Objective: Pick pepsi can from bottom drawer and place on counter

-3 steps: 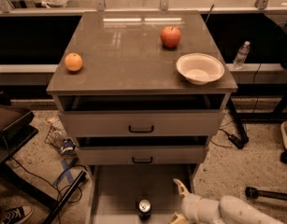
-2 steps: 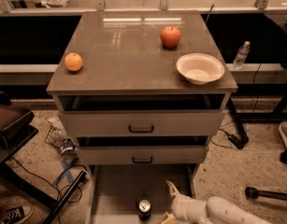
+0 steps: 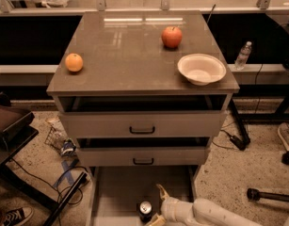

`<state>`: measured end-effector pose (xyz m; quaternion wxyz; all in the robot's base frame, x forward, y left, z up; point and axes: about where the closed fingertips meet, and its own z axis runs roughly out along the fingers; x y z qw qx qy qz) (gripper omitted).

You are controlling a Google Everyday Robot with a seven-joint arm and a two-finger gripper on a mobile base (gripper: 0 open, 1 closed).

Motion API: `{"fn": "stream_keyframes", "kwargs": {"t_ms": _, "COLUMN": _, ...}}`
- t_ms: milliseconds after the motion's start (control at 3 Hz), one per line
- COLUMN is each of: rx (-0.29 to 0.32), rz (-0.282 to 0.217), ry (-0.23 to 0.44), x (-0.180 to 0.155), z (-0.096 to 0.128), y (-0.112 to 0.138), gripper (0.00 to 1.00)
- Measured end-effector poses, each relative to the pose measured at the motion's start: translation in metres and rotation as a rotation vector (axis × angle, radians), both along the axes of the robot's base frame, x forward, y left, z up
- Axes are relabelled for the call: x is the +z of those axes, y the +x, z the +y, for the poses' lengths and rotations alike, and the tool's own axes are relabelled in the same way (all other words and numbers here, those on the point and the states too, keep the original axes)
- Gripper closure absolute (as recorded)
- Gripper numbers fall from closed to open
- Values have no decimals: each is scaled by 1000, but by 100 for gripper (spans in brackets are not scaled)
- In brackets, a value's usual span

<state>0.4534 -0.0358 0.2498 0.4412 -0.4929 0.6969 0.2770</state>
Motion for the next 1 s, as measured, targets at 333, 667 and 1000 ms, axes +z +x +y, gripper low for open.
{"fn": "stream_keyframes", "kwargs": {"t_ms": 333, "rx": -11, "rz": 39, "ry": 26, "x": -25, "z": 6, "y": 3, "gripper": 0}}
{"fn": "stream_keyframes", "kwargs": {"t_ms": 667, "rx": -22, "rz": 63, "ry": 50, "x": -40, "z": 11, "y": 4, "gripper": 0}}
{"fn": "stream_keyframes", "kwargs": {"t_ms": 1000, "rx": -15, "rz": 78, "ry": 57, "x": -46, "z": 17, "y": 5, "gripper": 14}}
